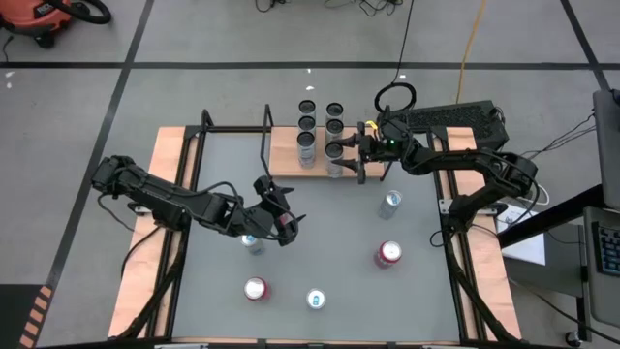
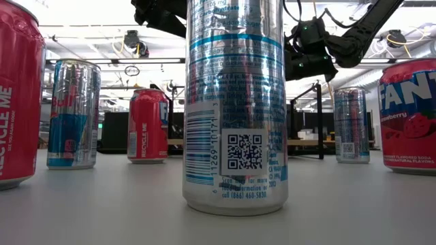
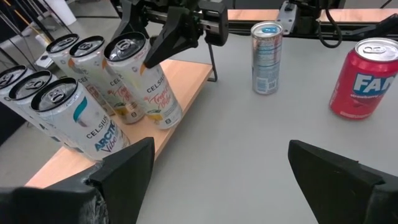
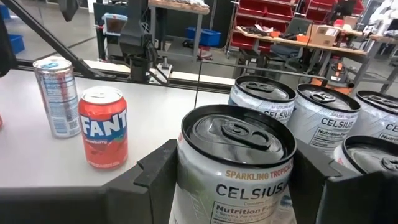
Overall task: Place canned beverage on shelf
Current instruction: Put the white yellow soda can aligned with the other white yellow soda cans on the shelf
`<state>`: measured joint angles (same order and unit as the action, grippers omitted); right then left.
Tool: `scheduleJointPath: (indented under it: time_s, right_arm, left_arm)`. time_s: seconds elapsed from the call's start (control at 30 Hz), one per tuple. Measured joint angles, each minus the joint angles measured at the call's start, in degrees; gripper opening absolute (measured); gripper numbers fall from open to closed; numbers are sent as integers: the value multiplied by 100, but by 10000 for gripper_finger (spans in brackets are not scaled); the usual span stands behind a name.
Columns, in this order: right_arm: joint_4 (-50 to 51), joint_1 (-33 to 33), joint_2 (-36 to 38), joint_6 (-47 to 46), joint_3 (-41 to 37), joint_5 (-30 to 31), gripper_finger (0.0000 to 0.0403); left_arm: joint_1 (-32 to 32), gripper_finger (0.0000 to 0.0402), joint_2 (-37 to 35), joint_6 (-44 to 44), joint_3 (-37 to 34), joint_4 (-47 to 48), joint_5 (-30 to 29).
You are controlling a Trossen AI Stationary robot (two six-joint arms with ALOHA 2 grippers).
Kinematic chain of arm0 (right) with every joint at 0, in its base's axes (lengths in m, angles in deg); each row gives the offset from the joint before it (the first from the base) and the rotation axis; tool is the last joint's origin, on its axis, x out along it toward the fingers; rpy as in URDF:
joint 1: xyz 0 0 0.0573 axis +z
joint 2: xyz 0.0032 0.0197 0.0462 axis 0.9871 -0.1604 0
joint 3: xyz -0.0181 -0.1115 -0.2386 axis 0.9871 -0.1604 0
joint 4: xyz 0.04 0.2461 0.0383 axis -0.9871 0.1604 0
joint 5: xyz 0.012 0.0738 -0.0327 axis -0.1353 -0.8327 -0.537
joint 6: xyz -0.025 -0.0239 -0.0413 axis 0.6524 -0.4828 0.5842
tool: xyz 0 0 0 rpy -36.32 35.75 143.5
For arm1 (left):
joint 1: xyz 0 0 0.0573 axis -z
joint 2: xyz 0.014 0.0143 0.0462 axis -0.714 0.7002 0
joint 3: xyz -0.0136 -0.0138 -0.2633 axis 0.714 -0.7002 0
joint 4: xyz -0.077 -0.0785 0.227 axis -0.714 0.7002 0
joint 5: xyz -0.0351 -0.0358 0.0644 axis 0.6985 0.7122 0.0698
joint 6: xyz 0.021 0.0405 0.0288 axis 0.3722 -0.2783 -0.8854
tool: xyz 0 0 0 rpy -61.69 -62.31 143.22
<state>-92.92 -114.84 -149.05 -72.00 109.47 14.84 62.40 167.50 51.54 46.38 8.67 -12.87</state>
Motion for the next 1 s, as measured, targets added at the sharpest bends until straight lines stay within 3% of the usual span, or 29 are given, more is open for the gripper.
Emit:
scheduleJointPath:
  time_s: [0.47,1.0]
  right_arm:
    - [112,2,-2,137,2,303,199]
    - [309,-16,-2,158,9,579,253]
  left_arm:
    - [0,364,0,0,0,8,0]
    - [0,364,0,-28,2,15,2]
